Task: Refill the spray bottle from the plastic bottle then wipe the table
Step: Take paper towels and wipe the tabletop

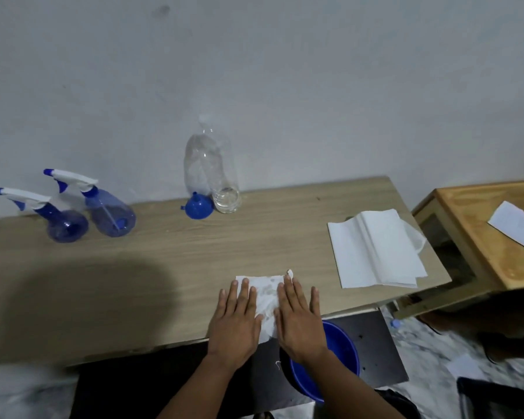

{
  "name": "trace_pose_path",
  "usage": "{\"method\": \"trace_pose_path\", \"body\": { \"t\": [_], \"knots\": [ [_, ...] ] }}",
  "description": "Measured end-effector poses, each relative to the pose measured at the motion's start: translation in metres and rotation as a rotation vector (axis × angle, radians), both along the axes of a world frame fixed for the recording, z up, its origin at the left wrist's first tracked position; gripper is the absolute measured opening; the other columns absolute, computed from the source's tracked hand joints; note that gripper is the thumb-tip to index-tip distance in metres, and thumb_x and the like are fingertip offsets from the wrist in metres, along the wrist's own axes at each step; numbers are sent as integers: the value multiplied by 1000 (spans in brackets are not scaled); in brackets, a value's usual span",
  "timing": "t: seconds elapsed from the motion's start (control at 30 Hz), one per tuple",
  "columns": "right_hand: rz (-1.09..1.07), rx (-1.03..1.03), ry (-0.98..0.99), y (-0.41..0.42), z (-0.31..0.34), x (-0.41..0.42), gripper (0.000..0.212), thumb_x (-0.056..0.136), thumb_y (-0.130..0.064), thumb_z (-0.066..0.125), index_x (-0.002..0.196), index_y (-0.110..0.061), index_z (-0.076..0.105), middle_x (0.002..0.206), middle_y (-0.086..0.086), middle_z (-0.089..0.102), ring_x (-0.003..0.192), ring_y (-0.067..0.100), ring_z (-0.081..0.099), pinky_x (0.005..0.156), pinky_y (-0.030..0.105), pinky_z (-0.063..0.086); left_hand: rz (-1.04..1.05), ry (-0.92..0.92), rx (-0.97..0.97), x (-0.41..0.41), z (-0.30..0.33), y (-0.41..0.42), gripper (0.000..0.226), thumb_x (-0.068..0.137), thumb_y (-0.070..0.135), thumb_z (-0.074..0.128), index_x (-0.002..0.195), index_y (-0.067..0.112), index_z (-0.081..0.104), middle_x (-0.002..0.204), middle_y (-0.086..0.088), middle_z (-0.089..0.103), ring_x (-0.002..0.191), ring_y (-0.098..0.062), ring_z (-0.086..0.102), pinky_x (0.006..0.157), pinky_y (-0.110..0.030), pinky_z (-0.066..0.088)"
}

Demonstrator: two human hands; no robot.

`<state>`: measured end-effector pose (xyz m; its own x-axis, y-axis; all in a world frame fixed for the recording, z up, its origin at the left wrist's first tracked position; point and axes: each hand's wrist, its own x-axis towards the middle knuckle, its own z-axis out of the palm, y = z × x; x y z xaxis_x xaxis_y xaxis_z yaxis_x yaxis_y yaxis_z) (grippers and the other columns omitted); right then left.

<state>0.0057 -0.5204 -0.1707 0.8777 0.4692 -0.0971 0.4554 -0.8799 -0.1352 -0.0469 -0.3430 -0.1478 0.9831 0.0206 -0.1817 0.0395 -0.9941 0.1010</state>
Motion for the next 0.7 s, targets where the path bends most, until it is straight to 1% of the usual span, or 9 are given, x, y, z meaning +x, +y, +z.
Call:
{"method": "trace_pose_path", "body": {
  "t": [0.07,0.13,0.23,0.3,0.37,0.43,0.5,0.6,0.7],
  "knots": [
    [-13,-3,13,5,-1,3,62,109,-38,33,162,-8,34,172,14,22,160,30,21,121,62,11,2,2,-1,2,0,2,64,103,46,26,154,9,35,166,-13,20,154,-30,17,119,-55,26],
    [-21,-2,20,12,-1,15,61,106,-36,37,158,-5,42,169,16,29,157,32,29,120,62,15,30,4,-3,10,1,4,64,103,48,25,154,10,35,166,-10,20,154,-27,19,119,-56,27],
    [3,-18,33,25,1,48,61,103,-36,37,154,-4,50,167,16,27,155,34,35,119,60,15,101,1,-21,32,2,4,66,103,49,21,156,12,32,167,-8,19,155,-23,16,121,-56,23],
    [28,-27,37,31,2,72,63,105,-36,30,158,-4,43,169,15,20,158,33,28,122,59,10,131,-21,-28,53,2,6,66,103,50,19,156,12,32,166,-7,20,155,-22,16,121,-57,21],
    [47,-20,65,38,4,93,65,107,-36,21,163,-5,31,173,15,14,162,31,14,128,60,3,148,-41,-24,76,-1,13,66,103,50,17,155,12,33,166,-7,22,155,-22,17,121,-58,20],
    [47,-10,86,48,6,115,65,108,-36,16,165,-6,23,174,14,9,163,31,7,129,62,3,158,-50,-12,102,-5,25,67,103,51,15,156,12,30,166,-7,20,155,-21,15,122,-59,18],
    [35,-1,96,59,11,138,65,109,-36,16,166,-7,20,175,13,7,163,30,4,129,62,2,171,-57,-7,127,-9,38,69,103,52,12,157,13,27,167,-6,17,156,-21,12,122,-59,15],
    [7,-18,137,79,16,171,63,111,-34,19,168,-9,7,177,9,-5,164,26,-7,129,62,-2,177,-57,10,156,-9,50,70,102,53,5,159,14,18,169,-5,8,156,-19,2,123,-58,7],
    [-22,-5,187,94,25,194,65,110,-34,23,168,-10,4,177,7,-7,163,24,-10,129,62,-2,185,-28,-9,173,-6,55,68,103,53,6,160,16,6,170,-2,-3,156,-18,-8,124,-57,1]
  ]
}}
